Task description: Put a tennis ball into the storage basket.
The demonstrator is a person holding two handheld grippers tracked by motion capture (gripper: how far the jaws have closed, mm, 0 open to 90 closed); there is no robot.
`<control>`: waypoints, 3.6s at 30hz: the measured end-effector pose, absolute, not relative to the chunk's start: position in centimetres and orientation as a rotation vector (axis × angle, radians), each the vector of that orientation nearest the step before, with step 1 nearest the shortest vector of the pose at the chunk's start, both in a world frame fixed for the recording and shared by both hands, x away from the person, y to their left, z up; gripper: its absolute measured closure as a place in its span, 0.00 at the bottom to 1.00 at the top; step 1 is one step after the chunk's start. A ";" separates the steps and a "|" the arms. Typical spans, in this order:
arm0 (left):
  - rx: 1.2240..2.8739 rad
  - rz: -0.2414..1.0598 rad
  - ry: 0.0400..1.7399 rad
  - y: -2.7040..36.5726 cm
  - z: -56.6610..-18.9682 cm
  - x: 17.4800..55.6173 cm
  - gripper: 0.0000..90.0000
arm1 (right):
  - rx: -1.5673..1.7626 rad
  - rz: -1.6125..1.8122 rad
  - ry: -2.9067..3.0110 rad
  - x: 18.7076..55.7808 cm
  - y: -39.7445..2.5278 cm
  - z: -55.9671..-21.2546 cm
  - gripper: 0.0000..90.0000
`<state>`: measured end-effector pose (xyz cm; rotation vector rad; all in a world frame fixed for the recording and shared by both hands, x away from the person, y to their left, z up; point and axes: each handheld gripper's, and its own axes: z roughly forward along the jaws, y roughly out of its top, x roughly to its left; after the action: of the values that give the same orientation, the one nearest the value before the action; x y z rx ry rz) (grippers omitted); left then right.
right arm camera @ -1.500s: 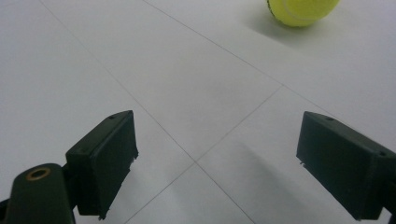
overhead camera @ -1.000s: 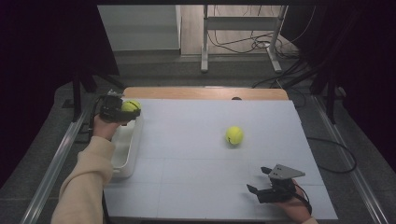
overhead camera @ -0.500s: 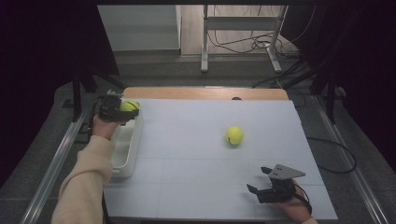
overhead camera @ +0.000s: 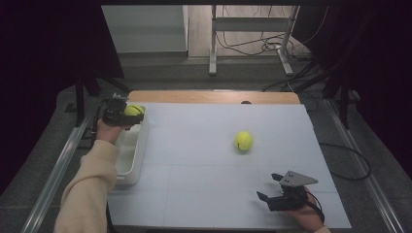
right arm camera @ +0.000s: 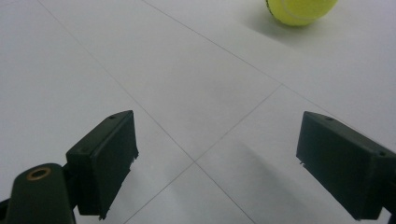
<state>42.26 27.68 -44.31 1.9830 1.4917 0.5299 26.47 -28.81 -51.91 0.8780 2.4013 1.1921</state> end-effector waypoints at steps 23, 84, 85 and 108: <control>2.060 0.501 1.556 28.1 -45.0 43.4 0.29 | 0.886 1.183 2.397 26.5 -28.9 -51.8 0.14; 1.811 0.481 1.146 25.0 -42.2 33.8 0.18 | 0.866 1.201 2.402 27.5 -28.2 -51.8 0.14; 1.808 0.478 1.141 24.9 -42.2 33.7 0.18 | 0.865 1.214 2.401 27.6 -28.2 -51.8 0.14; 1.818 0.367 1.002 21.4 -43.3 32.0 0.18 | 0.875 1.209 2.393 27.4 -28.2 -51.8 0.14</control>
<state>31.96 21.40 -43.34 1.8176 1.0024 0.3675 27.42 -28.16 -51.81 0.8748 2.3931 1.2086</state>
